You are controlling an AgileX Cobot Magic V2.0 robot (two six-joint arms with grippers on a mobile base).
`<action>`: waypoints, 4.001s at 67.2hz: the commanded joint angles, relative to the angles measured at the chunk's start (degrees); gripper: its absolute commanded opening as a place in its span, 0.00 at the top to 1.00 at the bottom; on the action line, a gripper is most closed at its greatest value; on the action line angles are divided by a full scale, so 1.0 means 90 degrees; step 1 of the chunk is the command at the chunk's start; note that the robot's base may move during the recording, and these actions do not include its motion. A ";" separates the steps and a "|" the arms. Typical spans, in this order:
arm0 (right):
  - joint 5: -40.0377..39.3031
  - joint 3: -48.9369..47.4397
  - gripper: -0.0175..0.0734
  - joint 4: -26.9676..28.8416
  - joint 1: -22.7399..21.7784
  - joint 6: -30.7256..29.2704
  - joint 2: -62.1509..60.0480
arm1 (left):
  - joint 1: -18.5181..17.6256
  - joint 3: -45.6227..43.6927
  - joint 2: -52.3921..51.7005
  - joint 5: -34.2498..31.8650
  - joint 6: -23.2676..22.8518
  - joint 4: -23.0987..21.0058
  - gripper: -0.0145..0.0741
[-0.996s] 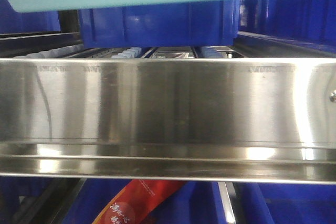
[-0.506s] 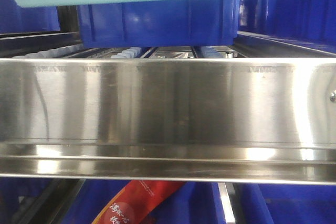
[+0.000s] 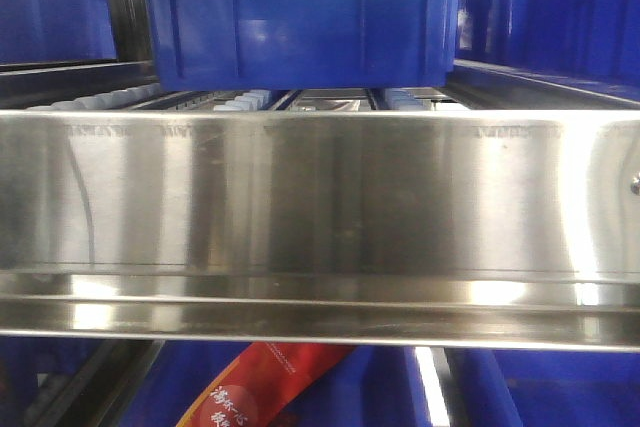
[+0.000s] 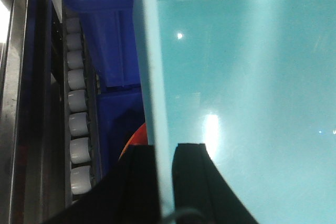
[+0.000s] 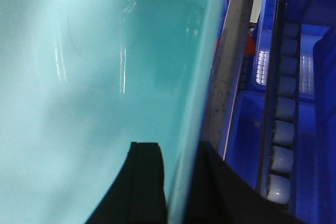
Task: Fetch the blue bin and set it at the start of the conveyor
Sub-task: 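Pull the held bin back off the shelf toward the robot, then hold the bin with both grippers while driving to the red conveyor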
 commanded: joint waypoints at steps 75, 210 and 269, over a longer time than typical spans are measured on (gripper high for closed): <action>-0.0066 -0.0062 0.97 -0.0204 -0.0020 -0.0134 -0.0080 | 0.0008 -0.0095 -0.0048 -0.3072 0.0090 0.0113 0.96; -0.0077 -0.0062 0.97 -0.0204 -0.0020 -0.0134 -0.0080 | 0.0008 -0.0095 -0.0022 -0.3072 0.0090 0.0113 0.96; -0.0077 -0.0062 0.97 -0.0204 -0.0020 -0.0134 -0.0080 | 0.0008 -0.0095 -0.0023 -0.3072 0.0090 0.0125 0.96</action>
